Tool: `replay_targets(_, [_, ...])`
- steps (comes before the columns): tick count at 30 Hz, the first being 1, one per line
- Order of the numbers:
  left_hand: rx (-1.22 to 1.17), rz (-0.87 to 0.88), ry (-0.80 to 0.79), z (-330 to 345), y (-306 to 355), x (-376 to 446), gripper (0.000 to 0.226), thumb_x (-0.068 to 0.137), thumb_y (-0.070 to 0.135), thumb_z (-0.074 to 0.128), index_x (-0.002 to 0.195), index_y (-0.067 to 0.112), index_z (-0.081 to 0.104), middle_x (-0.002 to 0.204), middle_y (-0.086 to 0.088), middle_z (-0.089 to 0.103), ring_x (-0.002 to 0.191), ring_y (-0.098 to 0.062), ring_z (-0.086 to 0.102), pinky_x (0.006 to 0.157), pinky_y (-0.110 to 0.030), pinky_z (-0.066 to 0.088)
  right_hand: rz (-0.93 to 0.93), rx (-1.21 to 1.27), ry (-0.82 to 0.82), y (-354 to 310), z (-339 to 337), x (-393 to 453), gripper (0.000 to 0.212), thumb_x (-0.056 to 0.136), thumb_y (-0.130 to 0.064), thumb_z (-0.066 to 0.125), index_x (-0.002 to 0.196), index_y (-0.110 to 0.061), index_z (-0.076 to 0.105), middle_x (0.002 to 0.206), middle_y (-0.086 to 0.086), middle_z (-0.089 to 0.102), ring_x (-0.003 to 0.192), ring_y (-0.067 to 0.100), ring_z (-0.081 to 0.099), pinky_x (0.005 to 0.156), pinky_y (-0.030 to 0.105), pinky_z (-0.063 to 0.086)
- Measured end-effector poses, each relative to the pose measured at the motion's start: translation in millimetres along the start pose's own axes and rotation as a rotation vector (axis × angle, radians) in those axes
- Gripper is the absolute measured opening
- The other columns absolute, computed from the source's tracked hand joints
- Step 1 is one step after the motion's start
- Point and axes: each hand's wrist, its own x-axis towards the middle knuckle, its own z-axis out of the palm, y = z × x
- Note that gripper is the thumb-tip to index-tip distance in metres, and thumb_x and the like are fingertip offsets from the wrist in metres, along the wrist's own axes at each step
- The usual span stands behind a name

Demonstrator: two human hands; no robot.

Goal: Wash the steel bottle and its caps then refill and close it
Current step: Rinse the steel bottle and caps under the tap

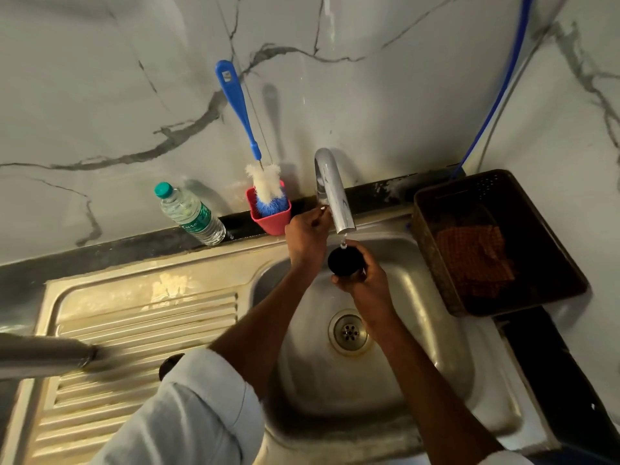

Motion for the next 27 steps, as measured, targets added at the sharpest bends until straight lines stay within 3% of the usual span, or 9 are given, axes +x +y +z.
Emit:
replay_targets(2, [-0.011,-0.005,0.006,0,1,-1,0.028,0.097,0.013,0.075,0.076,0.032,0.073,0.067,0.025,0.058,0.069,-0.003,0.057,0.068,-0.027,0.05,0.014,0.022,-0.008,1,2,-2,0.075,0.073,0.014,0.079,0.123,-0.039,0.062,0.131,-0.004,0.067,0.119,0.01,0.064,0.086,0.02,0.056])
replay_targets(4, [-0.018,-0.005,-0.004,0,2,-3,0.037,0.098,0.012,0.074,0.073,0.039,0.065,0.068,0.026,0.057,0.064,0.006,0.057,0.065,-0.016,0.049,0.018,0.042,-0.014,4,4,-2,0.074,0.074,0.014,0.079,0.122,-0.04,0.063,0.133,-0.001,0.067,0.121,0.014,0.064,0.09,0.023,0.056])
replay_targets(7, [-0.018,0.007,-0.01,0,-1,-3,0.009,0.099,0.01,0.072,0.094,0.014,0.078,0.072,0.029,0.057,0.063,0.02,0.057,0.062,-0.009,0.048,0.023,0.075,-0.016,6,5,-2,0.073,0.075,0.013,0.078,0.127,-0.035,0.062,0.133,0.0,0.066,0.122,0.015,0.064,0.095,0.027,0.056])
replay_targets(9, [-0.027,0.014,-0.017,-2,-1,-2,0.009,0.099,0.011,0.073,0.104,0.007,0.08,0.074,0.028,0.06,0.065,0.02,0.058,0.064,-0.008,0.049,0.026,0.089,-0.009,5,6,-2,0.074,0.075,0.013,0.078,0.132,-0.031,0.061,0.133,-0.003,0.066,0.121,0.012,0.063,0.093,0.025,0.057])
replay_targets(12, [-0.037,0.035,-0.024,-3,-3,-1,0.009,0.098,0.013,0.073,0.104,0.014,0.08,0.075,0.028,0.063,0.066,0.015,0.06,0.066,-0.01,0.051,0.022,0.095,-0.013,6,5,-1,0.075,0.075,0.013,0.078,0.134,-0.029,0.06,0.133,-0.005,0.065,0.122,0.012,0.063,0.092,0.024,0.056])
replay_targets(17, [-0.073,0.011,-0.008,-1,-2,-3,0.018,0.1,0.007,0.07,0.114,0.0,0.078,0.086,0.023,0.065,0.072,0.024,0.061,0.065,-0.003,0.048,0.04,0.102,-0.009,12,3,-3,0.077,0.073,0.014,0.078,0.133,-0.03,0.06,0.133,-0.001,0.066,0.121,0.014,0.063,0.091,0.026,0.056])
replay_targets(23, [-0.106,-0.007,-0.009,1,-8,-2,0.02,0.099,0.003,0.069,0.117,0.001,0.076,0.087,0.026,0.065,0.075,0.025,0.061,0.068,-0.002,0.048,0.038,0.118,0.003,13,0,0,0.077,0.072,0.015,0.078,0.134,-0.027,0.06,0.131,-0.002,0.067,0.12,0.014,0.064,0.096,0.029,0.057])
replay_targets(27, [-0.082,0.0,-0.036,-4,-11,-8,0.033,0.098,0.007,0.072,0.13,0.013,0.072,0.1,0.028,0.068,0.091,0.019,0.064,0.08,-0.01,0.053,0.034,0.132,0.007,15,1,0,0.077,0.072,0.014,0.079,0.131,-0.033,0.061,0.129,-0.004,0.068,0.12,0.013,0.064,0.097,0.03,0.056])
